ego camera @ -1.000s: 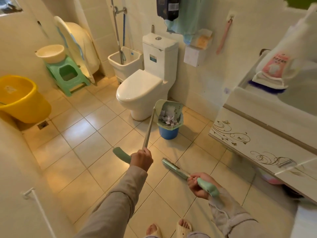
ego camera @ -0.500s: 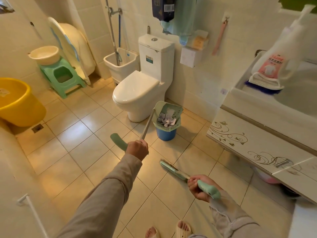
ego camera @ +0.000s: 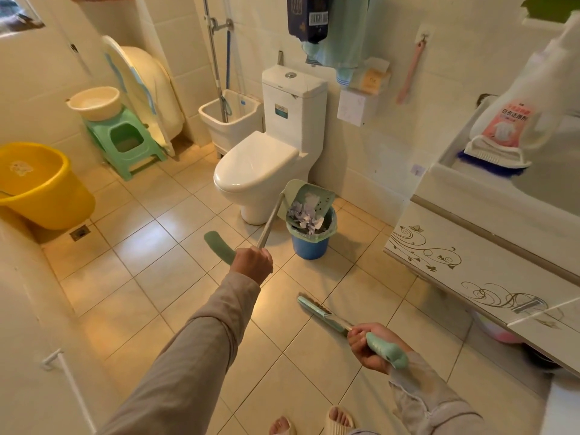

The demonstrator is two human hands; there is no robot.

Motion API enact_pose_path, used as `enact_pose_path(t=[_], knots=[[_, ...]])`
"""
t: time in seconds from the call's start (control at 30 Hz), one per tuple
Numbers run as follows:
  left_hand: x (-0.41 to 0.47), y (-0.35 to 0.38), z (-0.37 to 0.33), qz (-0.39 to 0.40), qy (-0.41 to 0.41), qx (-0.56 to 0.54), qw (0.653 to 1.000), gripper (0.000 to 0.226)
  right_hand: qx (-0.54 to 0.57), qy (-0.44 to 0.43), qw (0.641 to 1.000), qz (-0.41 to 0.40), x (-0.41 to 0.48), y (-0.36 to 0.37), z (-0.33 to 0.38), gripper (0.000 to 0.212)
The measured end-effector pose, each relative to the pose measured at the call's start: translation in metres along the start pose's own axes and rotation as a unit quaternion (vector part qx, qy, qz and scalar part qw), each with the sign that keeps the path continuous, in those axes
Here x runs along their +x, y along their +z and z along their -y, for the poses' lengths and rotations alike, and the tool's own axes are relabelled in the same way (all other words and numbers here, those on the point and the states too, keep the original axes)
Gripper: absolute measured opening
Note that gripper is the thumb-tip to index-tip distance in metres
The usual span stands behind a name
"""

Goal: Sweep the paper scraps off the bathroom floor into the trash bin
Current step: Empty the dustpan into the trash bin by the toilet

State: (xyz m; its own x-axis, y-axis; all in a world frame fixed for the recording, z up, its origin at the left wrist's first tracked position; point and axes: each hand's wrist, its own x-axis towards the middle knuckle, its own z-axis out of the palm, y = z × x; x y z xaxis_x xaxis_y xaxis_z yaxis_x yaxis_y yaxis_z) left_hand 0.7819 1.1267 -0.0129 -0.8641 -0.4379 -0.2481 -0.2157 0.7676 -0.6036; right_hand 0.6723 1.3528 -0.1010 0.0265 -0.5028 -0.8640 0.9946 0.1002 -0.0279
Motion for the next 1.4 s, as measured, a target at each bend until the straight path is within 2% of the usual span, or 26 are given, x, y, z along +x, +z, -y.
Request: enact_pose_path(t=[0.27,0.43,0.77,0.87,1.03,1.17,1.4], knots=[[-0.004,0.018,-0.023,0.014,0.021,0.002,1.000,0.040,-0.008,0.004,1.000,-0.003,0.002,-0.008,-0.002,0.052],[0.005,0.004,-0.011,0.024,0.035,0.038,0.998,0.037,-0.008,0.001,1.000,-0.010,-0.002,-0.007,-0.001,0.050],[0.019,-0.024,0.027,-0.037,0.054,0.130,0.989,0.031,-0.016,-0.002,1.000,-0.021,-0.007,-0.003,-0.003,0.042],[0.021,-0.025,0.020,-0.041,0.076,0.157,0.984,0.032,-0.026,-0.004,1.000,-0.014,-0.005,-0.004,-0.005,0.050],[0.019,-0.021,-0.001,-0.010,0.099,0.123,0.987,0.030,-0.033,-0.006,0.999,-0.009,-0.005,-0.009,-0.006,0.056],[0.010,-0.009,-0.014,0.017,0.046,0.062,0.997,0.029,-0.034,0.002,0.999,-0.010,-0.005,-0.016,-0.008,0.057],[0.014,-0.018,0.007,0.009,0.080,0.120,0.989,0.032,-0.045,0.005,0.999,-0.012,-0.004,-0.012,-0.012,0.059]])
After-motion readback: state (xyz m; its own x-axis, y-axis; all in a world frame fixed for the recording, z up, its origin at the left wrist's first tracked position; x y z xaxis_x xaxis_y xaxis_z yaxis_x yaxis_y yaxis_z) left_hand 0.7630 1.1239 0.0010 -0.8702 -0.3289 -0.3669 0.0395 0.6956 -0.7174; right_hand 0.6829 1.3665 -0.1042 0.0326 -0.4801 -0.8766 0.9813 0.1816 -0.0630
